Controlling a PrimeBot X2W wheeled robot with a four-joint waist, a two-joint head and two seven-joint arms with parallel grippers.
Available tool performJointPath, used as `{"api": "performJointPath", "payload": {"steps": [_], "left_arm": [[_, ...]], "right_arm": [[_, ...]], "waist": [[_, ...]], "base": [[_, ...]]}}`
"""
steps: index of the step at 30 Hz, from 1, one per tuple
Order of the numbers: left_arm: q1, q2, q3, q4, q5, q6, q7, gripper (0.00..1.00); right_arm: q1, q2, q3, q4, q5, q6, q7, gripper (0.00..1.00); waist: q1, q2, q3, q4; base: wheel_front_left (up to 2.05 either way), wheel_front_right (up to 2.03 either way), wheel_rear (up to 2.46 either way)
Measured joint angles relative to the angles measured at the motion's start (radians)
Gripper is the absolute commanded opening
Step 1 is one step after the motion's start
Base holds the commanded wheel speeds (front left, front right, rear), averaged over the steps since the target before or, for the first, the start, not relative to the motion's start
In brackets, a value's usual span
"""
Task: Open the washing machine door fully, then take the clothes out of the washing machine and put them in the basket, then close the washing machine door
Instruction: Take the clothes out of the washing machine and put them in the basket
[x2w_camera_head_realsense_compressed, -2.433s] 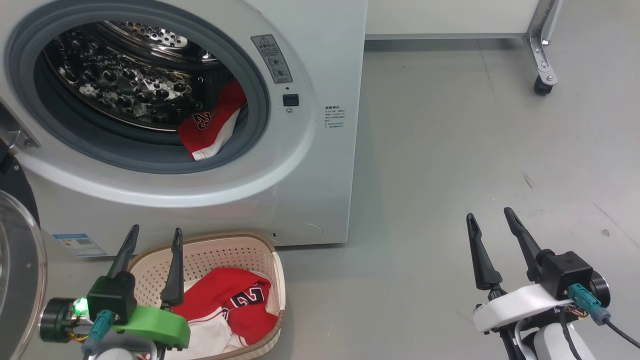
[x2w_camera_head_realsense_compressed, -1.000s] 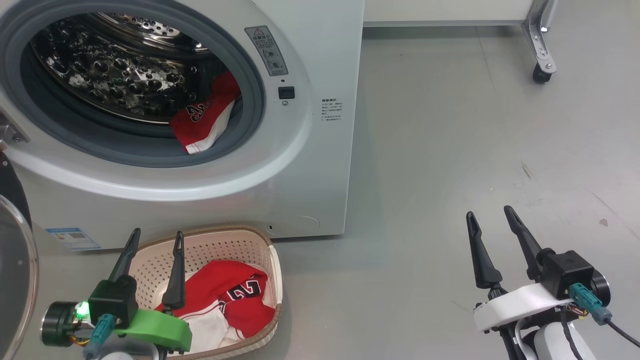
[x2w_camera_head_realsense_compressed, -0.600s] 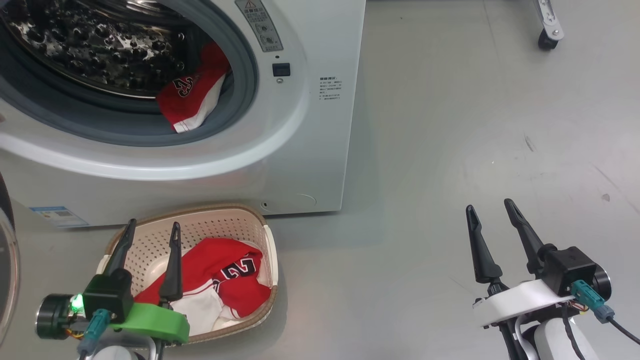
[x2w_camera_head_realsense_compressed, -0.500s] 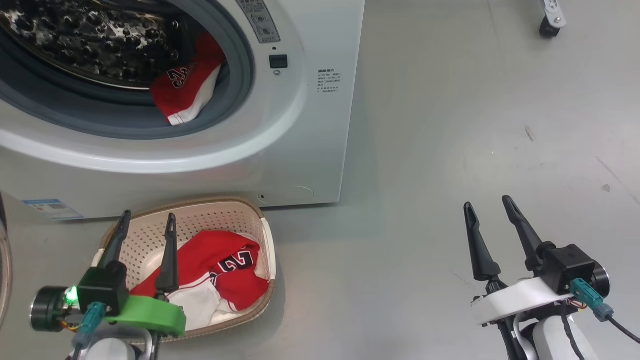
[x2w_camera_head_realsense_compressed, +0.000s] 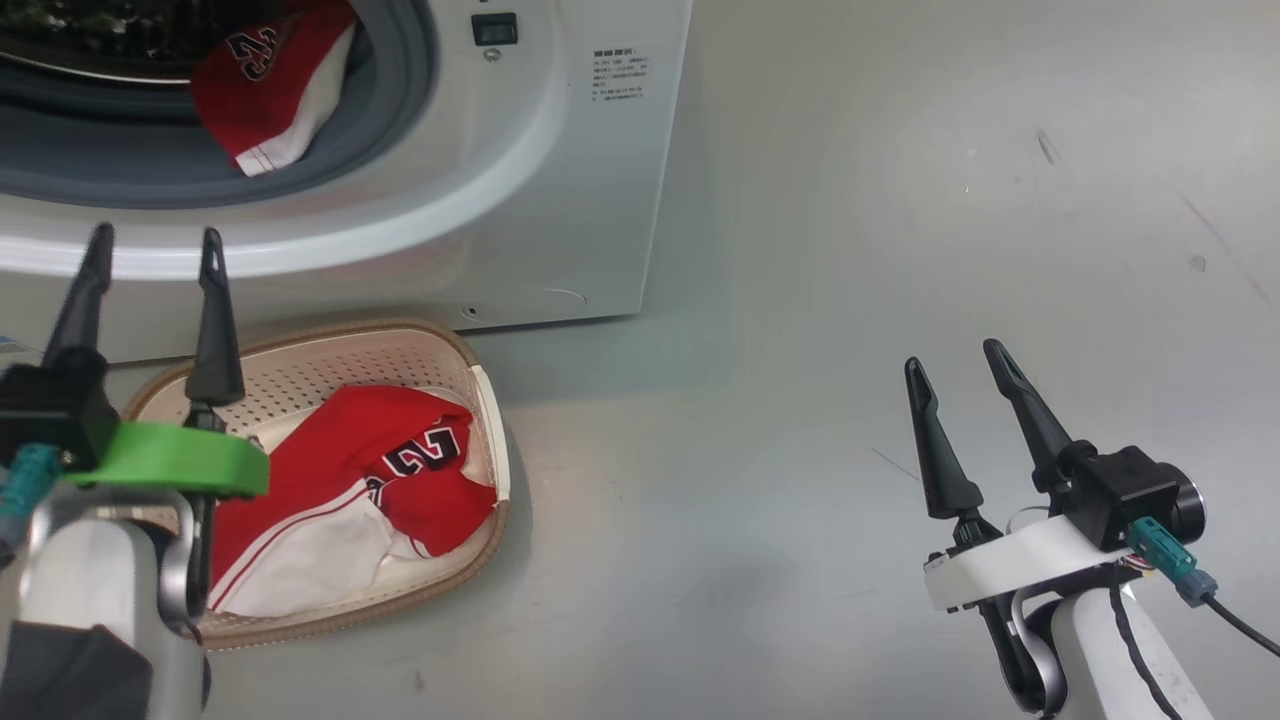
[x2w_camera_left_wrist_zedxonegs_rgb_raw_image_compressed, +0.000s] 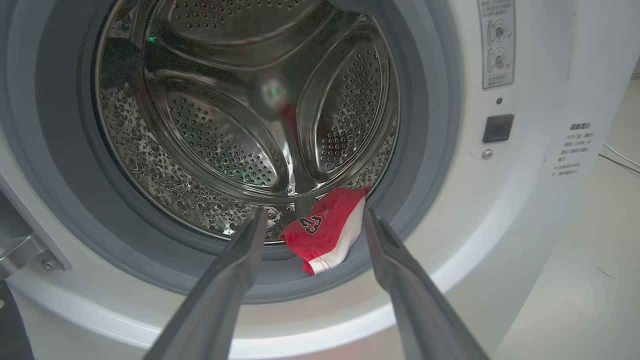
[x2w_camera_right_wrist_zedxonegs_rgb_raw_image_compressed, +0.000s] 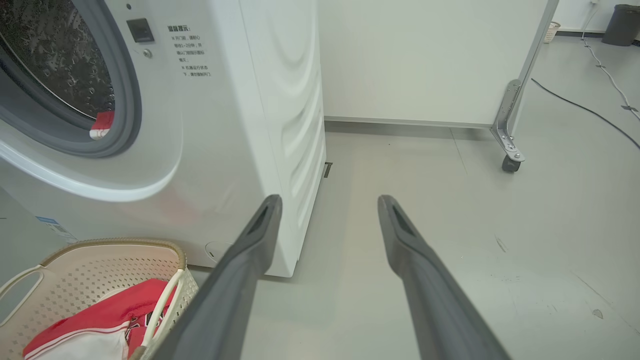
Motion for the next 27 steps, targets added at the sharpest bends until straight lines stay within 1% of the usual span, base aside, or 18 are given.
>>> {"api": "performJointPath", "payload": {"steps": [3, 8, 14, 23, 27], "left_arm": [[-0.06, 0.015, 0.018, 0.003, -0.021, -0.003, 0.044, 1.0], [-0.155, 0.05, 0.04, 0.025, -0.027, -0.004, 0.113, 1.0], [-0.262, 0.096, 0.052, 0.102, -0.042, -0.014, 0.219, 1.0], [-0.436, 0.097, 0.093, 0.2, -0.186, -0.048, 0.405, 1.0], [-0.498, 0.122, 0.114, 0.25, -0.227, -0.058, 0.505, 1.0]], "right_arm": [[-0.019, 0.0, 0.009, -0.001, 0.0, 0.002, 0.0, 1.0], [-0.043, 0.0, 0.023, -0.002, 0.0, 0.004, 0.0, 1.0], [-0.06, 0.0, 0.042, -0.002, 0.005, 0.004, 0.0, 1.0], [-0.091, 0.0, 0.068, -0.002, 0.036, 0.003, 0.0, 1.0], [-0.106, 0.0, 0.09, -0.003, 0.046, 0.003, 0.0, 1.0]], "waist": [[0.0, 0.0, 0.033, -0.018], [0.0, 0.0, 0.077, -0.058], [0.0, 0.0, 0.121, -0.103], [0.0, 0.0, 0.175, -0.15], [0.0, 0.0, 0.191, -0.17]], "base": [[0.0, 0.0, 0.0], [0.0, 0.0, 0.0], [0.0, 0.0, 0.0], [0.0, 0.0, 0.0], [0.0, 0.0, 0.0]]}}
